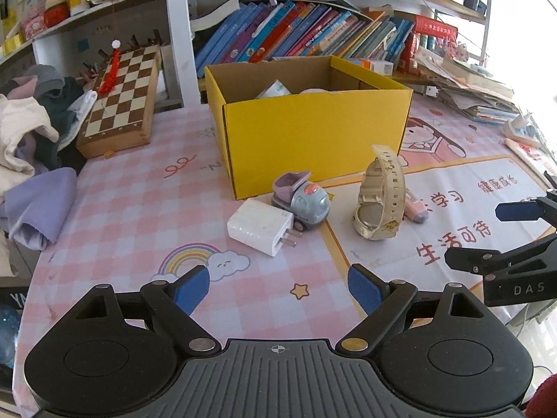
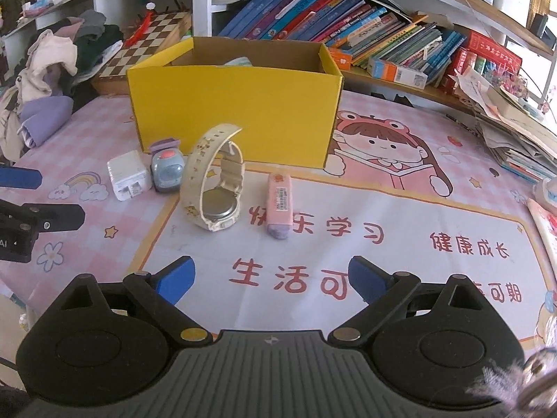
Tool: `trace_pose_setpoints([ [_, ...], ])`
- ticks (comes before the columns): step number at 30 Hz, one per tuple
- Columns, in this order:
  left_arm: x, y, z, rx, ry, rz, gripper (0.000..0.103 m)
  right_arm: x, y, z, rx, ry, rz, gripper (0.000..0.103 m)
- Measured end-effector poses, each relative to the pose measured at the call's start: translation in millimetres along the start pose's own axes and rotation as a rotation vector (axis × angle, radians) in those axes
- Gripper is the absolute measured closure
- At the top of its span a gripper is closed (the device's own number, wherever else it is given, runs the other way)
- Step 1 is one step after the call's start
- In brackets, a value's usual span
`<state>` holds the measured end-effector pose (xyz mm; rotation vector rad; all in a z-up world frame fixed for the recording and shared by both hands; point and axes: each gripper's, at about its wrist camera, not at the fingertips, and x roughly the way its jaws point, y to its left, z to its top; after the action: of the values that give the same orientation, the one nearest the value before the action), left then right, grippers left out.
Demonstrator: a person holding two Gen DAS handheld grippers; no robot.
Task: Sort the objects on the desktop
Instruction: 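Move the left tool toward the white charger while the right tool nears the pink stick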
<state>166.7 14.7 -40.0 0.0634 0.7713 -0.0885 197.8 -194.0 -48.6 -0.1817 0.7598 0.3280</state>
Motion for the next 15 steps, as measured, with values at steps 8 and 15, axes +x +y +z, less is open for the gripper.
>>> trace_pose_setpoints([
  [8,7,-2,4,0.005,0.001,0.004,0.014,5,-6,3,-0.001,0.004,-0.002,0.007],
  [15,13,-3,6,-0.004,0.011,0.002,0.014,10,-10,6,-0.004,0.011,0.000,0.013],
])
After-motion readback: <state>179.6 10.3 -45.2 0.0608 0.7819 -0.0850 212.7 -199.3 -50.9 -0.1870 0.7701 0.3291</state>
